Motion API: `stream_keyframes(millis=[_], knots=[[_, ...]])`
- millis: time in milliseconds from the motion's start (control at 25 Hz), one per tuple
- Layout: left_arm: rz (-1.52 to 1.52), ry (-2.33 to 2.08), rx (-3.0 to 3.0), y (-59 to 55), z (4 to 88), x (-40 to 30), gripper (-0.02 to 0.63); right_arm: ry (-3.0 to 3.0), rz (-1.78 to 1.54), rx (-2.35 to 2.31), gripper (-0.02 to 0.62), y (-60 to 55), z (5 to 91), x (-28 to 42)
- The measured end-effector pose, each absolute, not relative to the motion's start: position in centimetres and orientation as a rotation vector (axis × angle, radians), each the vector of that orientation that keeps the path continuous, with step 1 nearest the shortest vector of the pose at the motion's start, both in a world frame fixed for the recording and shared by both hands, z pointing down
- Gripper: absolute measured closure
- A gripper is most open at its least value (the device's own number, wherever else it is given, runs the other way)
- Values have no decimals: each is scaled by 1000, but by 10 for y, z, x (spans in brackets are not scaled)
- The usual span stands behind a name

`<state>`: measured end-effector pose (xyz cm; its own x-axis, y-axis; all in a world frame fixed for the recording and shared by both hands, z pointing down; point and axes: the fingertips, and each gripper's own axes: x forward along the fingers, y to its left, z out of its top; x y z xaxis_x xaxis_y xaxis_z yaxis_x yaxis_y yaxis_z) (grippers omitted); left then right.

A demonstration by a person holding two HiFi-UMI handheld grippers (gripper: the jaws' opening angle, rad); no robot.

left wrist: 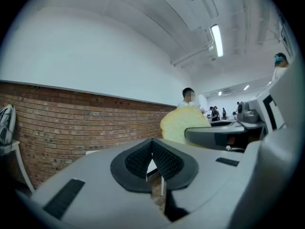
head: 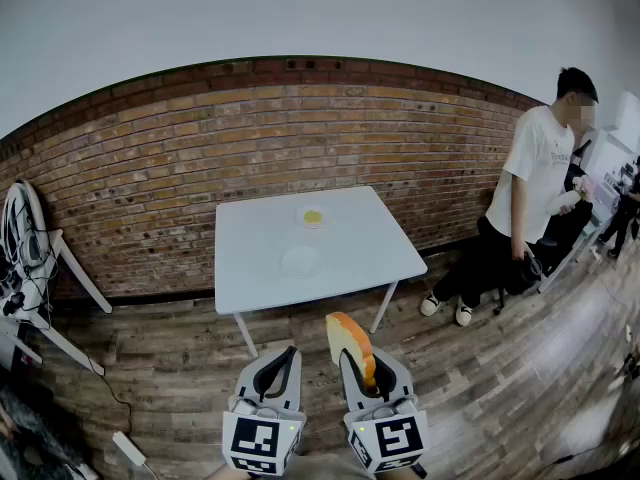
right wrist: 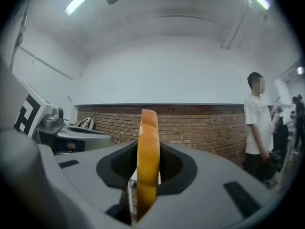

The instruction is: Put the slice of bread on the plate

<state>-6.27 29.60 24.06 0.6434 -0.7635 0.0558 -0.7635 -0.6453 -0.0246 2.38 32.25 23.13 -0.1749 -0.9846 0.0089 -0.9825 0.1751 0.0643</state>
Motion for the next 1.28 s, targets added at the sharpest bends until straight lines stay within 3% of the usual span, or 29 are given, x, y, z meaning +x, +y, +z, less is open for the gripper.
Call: stream_keyframes(millis=[1280], knots=[[75,-1525,2705,281,252,-83,595,-2432,14,1961,495,322,250,53]])
